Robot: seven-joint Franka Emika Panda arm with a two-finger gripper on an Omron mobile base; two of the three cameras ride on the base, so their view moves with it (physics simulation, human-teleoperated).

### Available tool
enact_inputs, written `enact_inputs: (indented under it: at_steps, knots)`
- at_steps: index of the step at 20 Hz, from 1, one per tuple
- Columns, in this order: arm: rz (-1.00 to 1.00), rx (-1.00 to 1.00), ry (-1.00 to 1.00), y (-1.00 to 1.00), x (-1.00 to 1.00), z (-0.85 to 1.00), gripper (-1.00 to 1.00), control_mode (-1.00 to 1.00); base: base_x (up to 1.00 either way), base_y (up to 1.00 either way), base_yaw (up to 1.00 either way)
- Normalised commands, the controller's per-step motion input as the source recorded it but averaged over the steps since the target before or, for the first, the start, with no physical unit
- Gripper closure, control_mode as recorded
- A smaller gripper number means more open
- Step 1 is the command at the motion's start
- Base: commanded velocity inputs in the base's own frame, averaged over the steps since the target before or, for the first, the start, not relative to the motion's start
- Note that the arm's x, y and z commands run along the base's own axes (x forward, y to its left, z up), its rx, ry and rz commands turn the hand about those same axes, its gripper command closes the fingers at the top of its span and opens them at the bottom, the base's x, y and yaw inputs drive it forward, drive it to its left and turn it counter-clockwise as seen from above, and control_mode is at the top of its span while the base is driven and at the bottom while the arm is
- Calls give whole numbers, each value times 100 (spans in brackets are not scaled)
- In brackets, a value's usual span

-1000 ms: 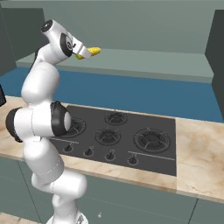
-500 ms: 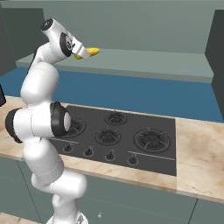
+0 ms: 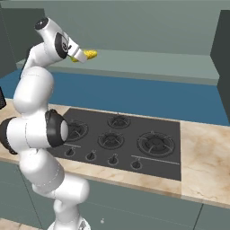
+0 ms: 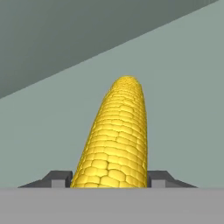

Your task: Pick the corns from the cabinet and place them in one bowl. Pick the mushroom from the sink and place it in the other bowl.

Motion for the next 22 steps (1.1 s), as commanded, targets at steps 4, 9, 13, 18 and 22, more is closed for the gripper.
enact_inputs:
  at_steps: [4,9,13,18,22]
  knots:
    - [9,7,4,0,-47,8,100,-100,0,0,0]
    - [12,3,0,0,-57,7,100,-100,0,0,0]
    - [17,0,0,-2,-62,1,100,-100,0,0,0]
    - [19,2,0,-5,-64,2,100,-100,0,0,0]
    - [15,4,0,-7,-61,9,100,-100,0,0,0]
